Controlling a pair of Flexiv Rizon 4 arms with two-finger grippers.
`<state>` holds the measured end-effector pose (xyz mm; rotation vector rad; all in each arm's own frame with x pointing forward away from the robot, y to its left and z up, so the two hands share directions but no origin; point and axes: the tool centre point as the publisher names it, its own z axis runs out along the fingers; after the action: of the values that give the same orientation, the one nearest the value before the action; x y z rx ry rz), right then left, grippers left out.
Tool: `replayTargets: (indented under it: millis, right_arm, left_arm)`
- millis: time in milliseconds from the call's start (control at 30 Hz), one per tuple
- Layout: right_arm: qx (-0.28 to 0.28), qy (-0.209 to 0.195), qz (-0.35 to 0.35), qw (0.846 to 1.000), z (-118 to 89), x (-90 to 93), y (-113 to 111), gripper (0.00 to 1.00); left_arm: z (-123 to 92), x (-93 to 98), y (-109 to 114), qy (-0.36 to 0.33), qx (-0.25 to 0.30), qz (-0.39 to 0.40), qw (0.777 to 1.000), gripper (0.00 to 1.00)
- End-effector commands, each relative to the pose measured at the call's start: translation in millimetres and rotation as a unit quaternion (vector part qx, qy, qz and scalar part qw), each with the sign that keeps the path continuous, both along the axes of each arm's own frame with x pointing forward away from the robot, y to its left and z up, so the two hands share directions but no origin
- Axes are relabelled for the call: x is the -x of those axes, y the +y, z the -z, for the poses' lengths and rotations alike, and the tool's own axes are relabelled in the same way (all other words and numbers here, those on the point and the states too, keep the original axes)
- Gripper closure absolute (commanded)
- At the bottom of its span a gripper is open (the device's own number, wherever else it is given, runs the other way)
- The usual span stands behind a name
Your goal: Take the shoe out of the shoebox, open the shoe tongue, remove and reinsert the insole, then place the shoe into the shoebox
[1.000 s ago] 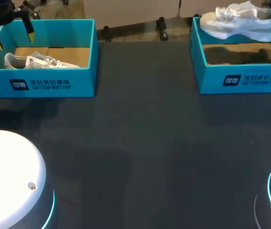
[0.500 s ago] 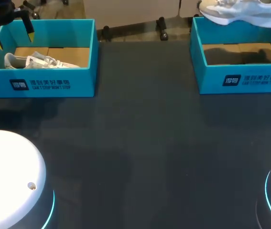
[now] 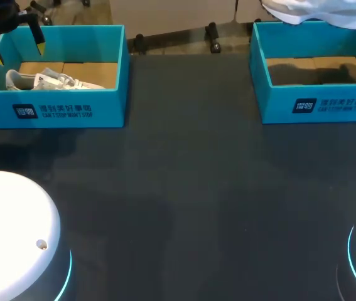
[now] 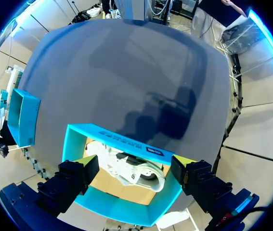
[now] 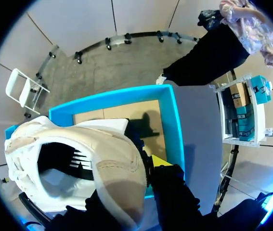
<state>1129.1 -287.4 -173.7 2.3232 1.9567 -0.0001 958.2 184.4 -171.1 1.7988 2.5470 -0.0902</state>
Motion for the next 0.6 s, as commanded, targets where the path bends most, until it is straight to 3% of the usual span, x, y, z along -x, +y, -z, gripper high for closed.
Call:
replayTargets:
  millis: [33, 333, 600]
  right_arm:
    - [-0.001, -0.001, 0.0, 1.0, -1.7, 1.2, 0.0, 1.0]
    - [-0.001, -0.001, 0.0, 1.0, -1.7, 1.2, 0.0, 1.0]
    - [0.021, 0.015, -0.004, 1.0, -7.6, 10.7, 49.4, 1.0]
  left_arm:
    - [-0.2, 1.5, 0.3, -0.002, -0.001, 0.0, 1.0, 0.0]
    - [-0.2, 1.5, 0.3, -0.002, -0.001, 0.0, 1.0, 0.0]
    - [-0.2, 1.5, 0.3, -0.002, -0.001, 0.0, 1.0, 0.0]
